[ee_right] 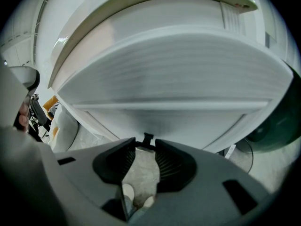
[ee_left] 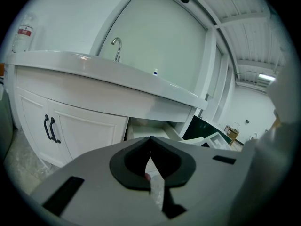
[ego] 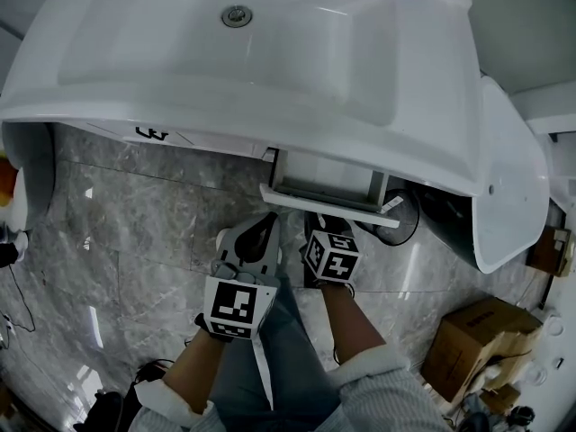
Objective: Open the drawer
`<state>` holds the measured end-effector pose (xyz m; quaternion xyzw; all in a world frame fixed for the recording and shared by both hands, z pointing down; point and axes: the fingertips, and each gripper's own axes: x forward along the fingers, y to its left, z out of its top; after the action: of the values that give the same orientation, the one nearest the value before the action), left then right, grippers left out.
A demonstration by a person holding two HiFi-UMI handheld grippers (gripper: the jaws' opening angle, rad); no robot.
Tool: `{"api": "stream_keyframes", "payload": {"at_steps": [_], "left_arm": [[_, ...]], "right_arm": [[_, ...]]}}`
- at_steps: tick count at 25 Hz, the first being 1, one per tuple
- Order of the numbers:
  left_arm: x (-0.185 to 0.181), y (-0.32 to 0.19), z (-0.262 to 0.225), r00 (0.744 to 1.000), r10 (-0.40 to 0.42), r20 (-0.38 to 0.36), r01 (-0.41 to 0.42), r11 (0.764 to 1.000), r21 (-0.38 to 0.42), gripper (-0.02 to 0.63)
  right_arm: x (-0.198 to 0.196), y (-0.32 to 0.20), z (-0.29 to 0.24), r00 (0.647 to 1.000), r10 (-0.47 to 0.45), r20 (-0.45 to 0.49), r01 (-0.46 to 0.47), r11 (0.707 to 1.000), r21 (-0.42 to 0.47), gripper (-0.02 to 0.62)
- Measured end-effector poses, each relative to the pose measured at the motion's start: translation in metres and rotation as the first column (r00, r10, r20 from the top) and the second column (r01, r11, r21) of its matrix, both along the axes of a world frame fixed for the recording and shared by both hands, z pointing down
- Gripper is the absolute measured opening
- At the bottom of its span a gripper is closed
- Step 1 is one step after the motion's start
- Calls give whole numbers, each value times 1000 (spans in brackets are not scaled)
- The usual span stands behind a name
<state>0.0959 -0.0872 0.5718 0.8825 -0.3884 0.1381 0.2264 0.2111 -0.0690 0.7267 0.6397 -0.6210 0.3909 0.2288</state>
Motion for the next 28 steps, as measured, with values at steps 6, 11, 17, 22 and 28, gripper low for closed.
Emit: {"api": "stream_keyframes", "payload": {"at_steps": [6,11,17,22,28], "left_arm": [[-5,1,2,1000,-7,5,7,1000,-5,17],[-8,4,4,1000,-13,7,13,1000,-15,17],[-7,8,5,1000,-13,9,13,1000,-18,17],[-8,8,4,1000,-17,9,17,1000,-17,17],[-10,11,5,1000,-24,17,24,1000,-12,17]], "right_arm": [[-3,9,1,1000,2,8,-2,1000,-11,138],[-4,17,3,1000,-1,9,1,1000,-18,138],[-5,21,3,1000,-3,7,3,1000,-15,137],[-5,22,3,1000,-13,-9,12,1000,-10,133],[-5,23,3,1000,-11,-2,11,1000,9,137]]}}
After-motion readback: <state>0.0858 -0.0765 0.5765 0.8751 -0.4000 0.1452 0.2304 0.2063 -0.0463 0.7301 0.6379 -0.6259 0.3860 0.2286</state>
